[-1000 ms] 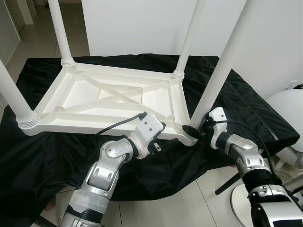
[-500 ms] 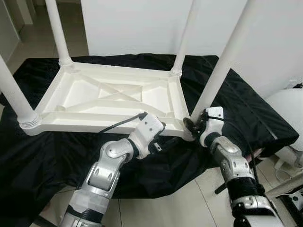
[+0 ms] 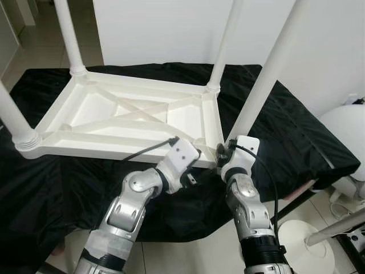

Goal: Building children table

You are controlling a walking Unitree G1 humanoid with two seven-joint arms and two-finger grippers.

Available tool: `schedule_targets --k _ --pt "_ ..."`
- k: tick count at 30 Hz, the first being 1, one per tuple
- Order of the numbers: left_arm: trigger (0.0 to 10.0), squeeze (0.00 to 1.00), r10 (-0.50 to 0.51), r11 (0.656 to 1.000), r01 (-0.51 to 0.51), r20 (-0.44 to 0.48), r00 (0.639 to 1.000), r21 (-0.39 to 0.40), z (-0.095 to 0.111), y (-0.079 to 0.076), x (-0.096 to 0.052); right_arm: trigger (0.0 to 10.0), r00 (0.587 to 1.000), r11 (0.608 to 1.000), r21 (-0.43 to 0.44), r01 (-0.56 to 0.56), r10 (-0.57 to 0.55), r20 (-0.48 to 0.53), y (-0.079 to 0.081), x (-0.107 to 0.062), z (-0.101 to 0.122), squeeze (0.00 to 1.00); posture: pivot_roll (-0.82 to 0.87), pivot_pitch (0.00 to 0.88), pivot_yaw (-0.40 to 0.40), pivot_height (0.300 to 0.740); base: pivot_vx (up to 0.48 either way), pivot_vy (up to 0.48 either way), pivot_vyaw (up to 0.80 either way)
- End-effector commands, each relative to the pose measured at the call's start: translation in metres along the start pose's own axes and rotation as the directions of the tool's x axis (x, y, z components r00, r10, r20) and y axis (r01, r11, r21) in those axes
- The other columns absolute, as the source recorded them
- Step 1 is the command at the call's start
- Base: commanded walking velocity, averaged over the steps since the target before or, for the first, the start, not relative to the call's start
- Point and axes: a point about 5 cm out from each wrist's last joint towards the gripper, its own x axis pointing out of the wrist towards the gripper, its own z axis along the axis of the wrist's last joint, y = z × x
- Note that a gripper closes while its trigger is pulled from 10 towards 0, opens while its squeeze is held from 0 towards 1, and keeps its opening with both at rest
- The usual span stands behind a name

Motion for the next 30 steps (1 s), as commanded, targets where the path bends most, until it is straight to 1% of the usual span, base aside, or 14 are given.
schedule_targets --k 1,2,3,4,10,14,17,19,22,23,24,25,26,30 --pt "10.0 0.00 0.054 0.998 -0.054 0.000 0.999 -0.009 0.000 0.000 0.000 10.0 0.999 0.997 0.073 0.032 -0.033 0.003 -0.003 -0.007 0.001 0.00 -0.02 0.020 -0.066 0.740 0.000 0.000 0.00" --pt "10.0 0.00 0.053 0.999 -0.053 -0.001 0.999 -0.008 0.000 -0.001 0.000 10.0 1.000 0.997 0.071 0.019 -0.020 0.013 -0.004 -0.007 0.003 0.59 -0.02 0.020 -0.066 0.740 0.000 0.000 0.00" --pt "10.0 0.00 0.053 0.999 -0.053 -0.001 0.999 -0.008 0.000 -0.001 0.000 10.0 1.000 0.998 0.070 0.008 -0.009 0.019 -0.004 -0.008 0.004 0.59 -0.02 0.020 -0.066 0.740 0.000 0.000 0.00" --pt "10.0 0.00 0.054 0.998 -0.054 -0.001 0.999 -0.008 0.000 0.000 -0.001 10.0 0.999 0.998 0.070 -0.010 0.007 0.032 -0.005 -0.009 0.005 1.00 -0.02 0.018 -0.069 0.740 0.000 0.000 0.00" --pt "10.0 0.00 0.058 0.998 -0.058 0.000 0.998 -0.008 0.000 0.000 -0.001 10.0 0.997 0.997 0.064 -0.048 0.044 0.060 -0.009 -0.012 0.007 1.00 -0.02 0.014 -0.071 0.740 0.000 0.000 0.00" --pt "10.0 0.00 0.060 0.998 -0.060 0.003 0.998 -0.007 0.000 -0.001 0.000 10.0 0.992 0.993 0.053 -0.108 0.104 0.068 -0.016 -0.015 0.008 1.00 -0.02 0.006 -0.077 0.740 0.000 0.000 0.00" --pt "10.0 0.00 0.060 0.998 -0.060 0.004 0.998 -0.006 0.001 -0.001 0.000 10.0 0.989 0.989 0.036 -0.141 0.139 0.058 -0.022 -0.014 0.007 1.00 -0.03 0.003 -0.079 0.740 0.000 0.000 0.00" --pt "10.0 0.00 0.060 0.998 -0.060 0.004 0.998 -0.005 0.001 -0.001 0.001 10.0 0.979 0.979 0.020 -0.202 0.201 0.039 -0.028 -0.015 0.005 1.00 -0.03 0.003 -0.079 0.740 0.000 0.000 0.00" --pt "10.0 0.00 0.060 0.998 -0.060 0.004 0.998 -0.005 0.001 -0.001 0.000 10.0 0.973 0.974 0.014 -0.227 0.227 0.032 -0.031 -0.015 0.005 1.00 -0.03 0.003 -0.079 0.740 0.000 0.000 0.00" --pt "10.0 0.00 0.059 0.998 -0.059 0.003 0.998 -0.005 0.000 -0.001 0.000 10.0 0.965 0.966 -0.004 -0.260 0.260 0.023 -0.036 -0.015 0.004 0.00 -0.03 0.000 -0.081 0.740 0.000 0.000 0.00" --pt "10.0 0.00 0.060 0.998 -0.060 0.002 0.998 -0.004 0.000 0.000 0.000 10.0 0.948 0.947 -0.040 -0.317 0.318 0.016 -0.043 -0.014 0.004 0.00 -0.03 0.000 -0.081 0.740 0.000 0.000 0.00" --pt "10.0 0.00 0.060 0.998 -0.060 0.002 0.998 -0.004 0.000 0.000 0.000 10.0 0.948 0.947 -0.040 -0.317 0.318 0.016 -0.043 -0.014 0.004 0.00 -0.03 0.000 -0.081 0.740 0.000 0.000 0.00" --pt "10.0 0.00 0.061 0.998 -0.061 0.001 0.998 -0.003 0.000 0.000 -0.001 10.0 0.934 0.932 -0.066 -0.357 0.358 0.009 -0.048 -0.013 0.005 0.00 -0.03 0.000 -0.081 0.740 0.000 0.000 0.00" --pt "10.0 0.00 0.061 0.998 -0.061 -0.001 0.998 -0.002 0.000 0.000 -0.001 10.0 0.911 0.906 -0.112 -0.409 0.412 0.003 -0.059 -0.009 0.007 0.00 -0.02 0.000 -0.079 0.740 0.000 0.000 0.00"
